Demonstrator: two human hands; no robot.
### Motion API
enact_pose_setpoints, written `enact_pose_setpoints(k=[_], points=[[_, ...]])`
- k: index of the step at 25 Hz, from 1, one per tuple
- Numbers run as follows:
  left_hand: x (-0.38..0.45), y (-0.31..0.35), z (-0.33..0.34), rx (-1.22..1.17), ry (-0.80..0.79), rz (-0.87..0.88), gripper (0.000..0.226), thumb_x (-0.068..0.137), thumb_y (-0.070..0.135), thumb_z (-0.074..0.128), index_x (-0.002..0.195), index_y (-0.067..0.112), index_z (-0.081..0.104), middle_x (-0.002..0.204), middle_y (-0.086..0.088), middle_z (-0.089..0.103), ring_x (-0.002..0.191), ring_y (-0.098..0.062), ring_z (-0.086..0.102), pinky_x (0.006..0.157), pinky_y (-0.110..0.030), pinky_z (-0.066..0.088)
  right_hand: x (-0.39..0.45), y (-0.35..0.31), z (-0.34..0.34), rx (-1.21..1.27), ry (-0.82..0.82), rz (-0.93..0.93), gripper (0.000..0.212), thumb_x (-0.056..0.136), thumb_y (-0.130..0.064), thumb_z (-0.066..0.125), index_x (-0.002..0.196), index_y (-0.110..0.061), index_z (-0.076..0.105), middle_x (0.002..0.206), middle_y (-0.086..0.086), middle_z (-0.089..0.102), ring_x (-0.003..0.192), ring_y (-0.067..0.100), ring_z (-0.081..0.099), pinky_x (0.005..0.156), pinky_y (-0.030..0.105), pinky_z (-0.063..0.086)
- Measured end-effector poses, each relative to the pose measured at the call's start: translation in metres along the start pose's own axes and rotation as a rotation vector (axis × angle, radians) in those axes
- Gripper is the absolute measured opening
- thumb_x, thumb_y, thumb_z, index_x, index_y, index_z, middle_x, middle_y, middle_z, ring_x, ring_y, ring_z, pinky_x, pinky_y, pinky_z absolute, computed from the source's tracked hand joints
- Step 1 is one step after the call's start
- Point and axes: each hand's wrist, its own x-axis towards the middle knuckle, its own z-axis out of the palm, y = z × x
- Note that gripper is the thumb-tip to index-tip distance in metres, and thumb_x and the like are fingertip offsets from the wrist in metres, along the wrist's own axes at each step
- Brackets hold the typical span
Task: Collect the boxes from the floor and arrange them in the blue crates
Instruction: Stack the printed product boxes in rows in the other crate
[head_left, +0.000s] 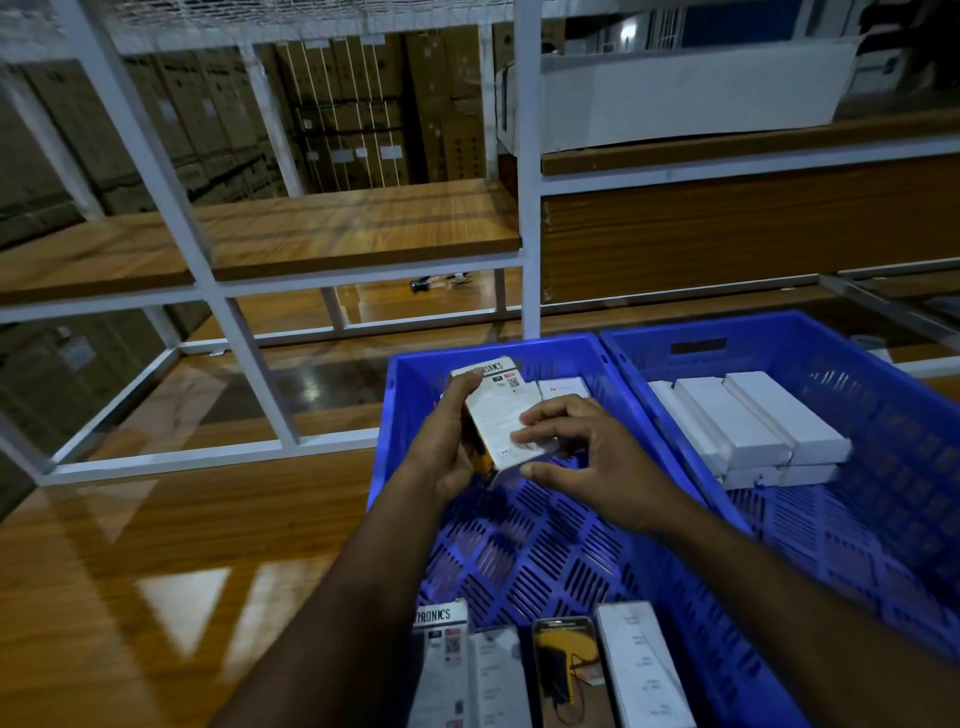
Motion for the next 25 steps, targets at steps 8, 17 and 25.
enact_pose_setpoints(k=[8, 17, 25], points=[[-0.004, 0.001, 0.0, 0.078, -0.064, -0.008, 0.053, 0.093, 0.05, 0.059, 0.129, 0.013, 0.066, 0.122, -0.017, 0.071, 0.116, -0.035, 0.067, 0.1, -0.053, 0.052, -0.002, 0.005, 0.004, -0.073, -0.006, 0.101, 0.068, 0.077, -0.041, 0.08, 0.136, -0.029, 0.05, 0.121, -0.012, 0.045, 0.112, 0.002, 0.048, 0.094, 0.022, 0.047], [-0.009, -0.011, 0.008, 0.593, -0.042, 0.073, 0.037, 0.085, 0.046, 0.075, 0.104, 0.016, 0.064, 0.095, 0.001, 0.074, 0.078, -0.006, 0.072, 0.058, -0.024, 0.058, 0.002, 0.027, 0.002, -0.024, -0.022, 0.314, 0.103, 0.078, -0.03, 0.08, 0.152, -0.04, 0.009, 0.15, -0.002, 0.039, 0.122, 0.013, 0.054, 0.092, 0.028, 0.053], [-0.007, -0.023, 0.012, 0.914, -0.016, 0.149, 0.037, 0.074, 0.043, 0.086, 0.081, 0.016, 0.062, 0.076, 0.002, 0.062, 0.068, -0.01, 0.06, 0.059, -0.029, 0.053, 0.009, 0.026, -0.007, -0.53, -0.011, 0.327, 0.073, 0.067, -0.026, 0.085, 0.128, -0.018, 0.046, 0.129, 0.005, 0.053, 0.111, 0.023, 0.055, 0.084, 0.037, 0.052]])
